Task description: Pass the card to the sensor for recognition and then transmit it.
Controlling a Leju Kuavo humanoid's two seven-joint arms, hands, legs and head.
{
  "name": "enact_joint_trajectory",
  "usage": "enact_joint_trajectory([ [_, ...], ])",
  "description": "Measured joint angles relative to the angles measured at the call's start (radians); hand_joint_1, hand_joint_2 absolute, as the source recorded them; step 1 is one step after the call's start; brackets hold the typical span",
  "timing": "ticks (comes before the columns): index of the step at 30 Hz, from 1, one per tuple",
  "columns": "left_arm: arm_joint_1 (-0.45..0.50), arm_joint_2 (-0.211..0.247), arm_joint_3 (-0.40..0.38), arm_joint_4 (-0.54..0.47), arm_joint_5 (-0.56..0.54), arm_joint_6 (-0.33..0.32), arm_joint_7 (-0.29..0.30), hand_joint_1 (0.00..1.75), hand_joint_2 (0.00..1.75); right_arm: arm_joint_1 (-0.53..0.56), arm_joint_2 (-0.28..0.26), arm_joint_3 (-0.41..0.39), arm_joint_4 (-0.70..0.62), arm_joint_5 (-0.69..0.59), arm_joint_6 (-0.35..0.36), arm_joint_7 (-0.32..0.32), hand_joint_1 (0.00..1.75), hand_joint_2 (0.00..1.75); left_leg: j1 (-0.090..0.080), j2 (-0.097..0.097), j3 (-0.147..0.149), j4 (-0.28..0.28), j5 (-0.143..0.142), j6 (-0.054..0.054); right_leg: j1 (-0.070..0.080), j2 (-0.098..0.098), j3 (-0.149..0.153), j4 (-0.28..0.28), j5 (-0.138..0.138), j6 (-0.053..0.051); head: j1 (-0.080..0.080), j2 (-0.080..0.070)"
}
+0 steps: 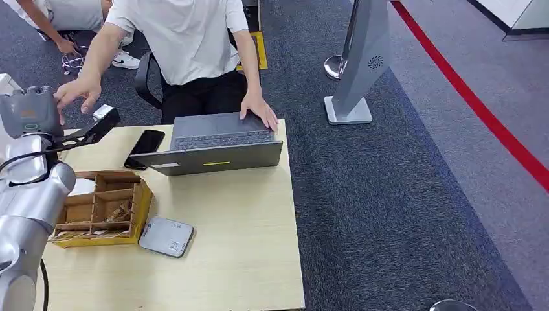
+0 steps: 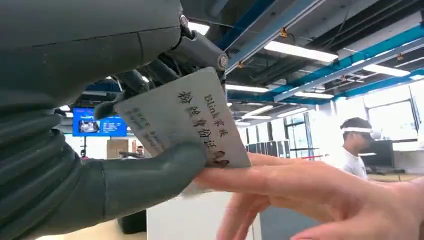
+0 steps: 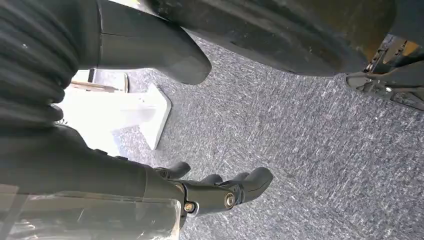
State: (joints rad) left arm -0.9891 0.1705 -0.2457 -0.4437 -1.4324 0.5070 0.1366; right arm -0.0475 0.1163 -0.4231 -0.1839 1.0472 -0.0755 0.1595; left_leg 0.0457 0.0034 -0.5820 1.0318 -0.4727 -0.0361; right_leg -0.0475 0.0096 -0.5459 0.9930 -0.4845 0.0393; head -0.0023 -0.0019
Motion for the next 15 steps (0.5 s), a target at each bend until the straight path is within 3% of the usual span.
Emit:
enact_joint_trajectory([
  [5, 0.003, -0.001, 0.015, 0.008, 0.016, 0.016, -0.013, 0.00, 1.75, 0.000, 0.000, 0.000, 0.000, 0.000, -0.002, -0.004, 0.00, 1.75, 0.000, 0.000, 0.000, 0.000, 0.000, 0.000, 0.000, 0.000, 0.000, 0.000, 0.000, 0.000, 0.000, 0.000],
  [12, 0.064, -0.030, 0.025, -0.029, 0.011, 0.138, -0.050, 0.00, 1.75, 0.000, 0.000, -0.001, 0.000, -0.003, -0.006, 0.008, 0.00, 1.75, 0.000, 0.000, 0.000, 0.000, 0.000, 0.000, 0.000, 0.000, 0.000, 0.000, 0.000, 0.000, -0.001, 0.000],
  [15, 0.106, -0.052, 0.026, -0.065, 0.006, 0.155, -0.051, 0.00, 1.75, -0.001, 0.000, -0.002, 0.000, -0.002, -0.011, 0.009, 0.00, 1.75, 0.000, 0.000, 0.000, 0.000, 0.000, 0.000, 0.000, -0.001, 0.000, 0.000, 0.000, 0.000, 0.000, 0.000],
])
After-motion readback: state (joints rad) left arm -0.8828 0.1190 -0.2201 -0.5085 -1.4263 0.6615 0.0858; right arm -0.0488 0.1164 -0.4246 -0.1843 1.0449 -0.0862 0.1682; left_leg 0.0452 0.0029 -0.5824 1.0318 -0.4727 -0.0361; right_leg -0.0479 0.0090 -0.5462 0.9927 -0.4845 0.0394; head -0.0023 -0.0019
